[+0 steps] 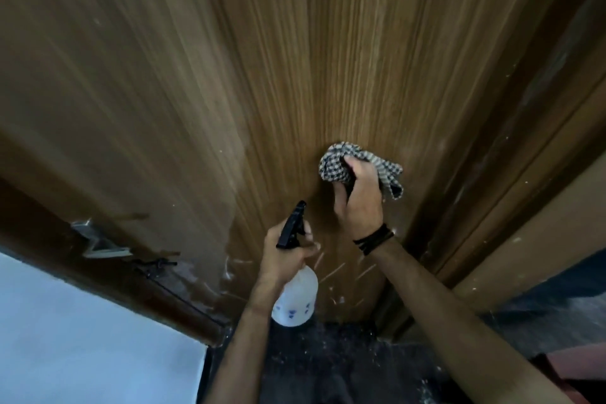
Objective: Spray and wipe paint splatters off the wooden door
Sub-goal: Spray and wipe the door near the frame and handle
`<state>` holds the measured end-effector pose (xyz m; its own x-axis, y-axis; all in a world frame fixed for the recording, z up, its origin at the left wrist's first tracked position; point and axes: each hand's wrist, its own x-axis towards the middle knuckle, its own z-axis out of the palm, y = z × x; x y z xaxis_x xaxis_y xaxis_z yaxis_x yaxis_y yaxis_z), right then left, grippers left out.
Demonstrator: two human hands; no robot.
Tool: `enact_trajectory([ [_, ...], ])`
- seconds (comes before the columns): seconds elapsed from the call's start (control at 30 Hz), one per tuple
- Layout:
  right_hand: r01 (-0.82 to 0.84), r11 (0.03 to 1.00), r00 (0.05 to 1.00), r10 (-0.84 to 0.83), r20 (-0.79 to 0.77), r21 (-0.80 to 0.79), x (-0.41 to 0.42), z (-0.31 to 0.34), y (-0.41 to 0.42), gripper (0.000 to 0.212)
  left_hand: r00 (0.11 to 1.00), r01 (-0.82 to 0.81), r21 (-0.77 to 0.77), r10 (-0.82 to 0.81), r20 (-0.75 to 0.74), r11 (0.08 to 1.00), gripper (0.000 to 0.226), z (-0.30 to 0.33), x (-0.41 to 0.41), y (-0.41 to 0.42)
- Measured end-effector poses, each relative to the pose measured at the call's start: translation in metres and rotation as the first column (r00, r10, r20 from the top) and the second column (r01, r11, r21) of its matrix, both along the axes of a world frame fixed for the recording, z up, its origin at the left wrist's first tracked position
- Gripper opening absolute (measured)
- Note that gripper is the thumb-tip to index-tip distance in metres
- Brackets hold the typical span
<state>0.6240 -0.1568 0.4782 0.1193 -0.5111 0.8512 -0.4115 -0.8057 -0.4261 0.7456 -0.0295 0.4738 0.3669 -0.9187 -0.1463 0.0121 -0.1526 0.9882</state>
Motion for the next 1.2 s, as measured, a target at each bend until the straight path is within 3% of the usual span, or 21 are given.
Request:
enact_trajectory([
  [0.1,0.029,0.994,0.999,-0.033,-0.040,-0.109,0.021,0.029,0.001,0.041,0.999,-0.031,-0.050,0.030,-0.023,0.998,0.027,0.017,0.021,0.003],
  [0.2,-0.020,0.972,0.960,-0.047,-0.277,-0.233,0.036,0.015,0.005,0.044,0.997,-0.073,-0.064,0.072,-0.020,0.995,0.025,0.030,0.044,0.011],
  [0.3,-0.122,0.973,0.896,0.022,-0.444,-0.197,0.048,0.006,0.010,0.049,0.996,-0.091,-0.067,0.091,0.001,0.994,0.025,0.039,0.062,0.024],
  [0.4,-0.132,0.978,0.921,0.060,-0.386,-0.163,0.067,0.035,0.023,0.048,0.995,-0.096,-0.090,0.098,0.010,0.991,0.018,0.049,0.084,0.037],
  [0.57,-0.072,0.966,0.974,0.015,-0.225,-0.247,0.118,0.100,0.033,0.051,0.994,-0.109,-0.121,0.112,0.017,0.987,0.020,0.058,0.119,0.055],
  [0.67,-0.101,0.954,0.951,0.008,-0.310,-0.283,0.137,0.089,0.038,0.057,0.991,-0.132,-0.094,0.132,-0.010,0.987,0.024,0.055,0.132,0.070],
  [0.73,-0.198,0.945,0.864,0.043,-0.502,-0.259,0.143,0.056,0.043,0.068,0.989,-0.149,-0.060,0.148,-0.018,0.987,0.026,0.047,0.142,0.082],
  [0.8,-0.294,0.947,0.686,0.115,-0.719,-0.129,0.145,0.021,0.051,0.092,0.985,-0.170,-0.031,0.169,-0.015,0.985,0.026,0.038,0.152,0.096],
  [0.87,-0.301,0.954,0.561,0.176,-0.809,-0.001,0.149,0.002,0.060,0.110,0.982,-0.189,-0.013,0.189,-0.017,0.982,0.024,0.031,0.161,0.110],
  [0.97,-0.277,0.961,0.618,0.174,-0.767,-0.006,0.165,0.006,0.067,0.106,0.980,-0.197,-0.003,0.196,-0.026,0.980,0.022,0.024,0.172,0.126],
  [1.1,-0.263,0.955,0.813,0.145,-0.565,-0.134,0.207,0.051,0.072,0.068,0.975,-0.218,0.041,0.219,-0.041,0.975,0.025,0.017,0.184,0.132],
  [1.2,-0.299,0.938,0.793,0.142,-0.592,-0.175,0.234,0.052,0.074,0.062,0.962,-0.251,0.100,0.259,-0.086,0.963,0.024,0.013,0.190,0.135],
])
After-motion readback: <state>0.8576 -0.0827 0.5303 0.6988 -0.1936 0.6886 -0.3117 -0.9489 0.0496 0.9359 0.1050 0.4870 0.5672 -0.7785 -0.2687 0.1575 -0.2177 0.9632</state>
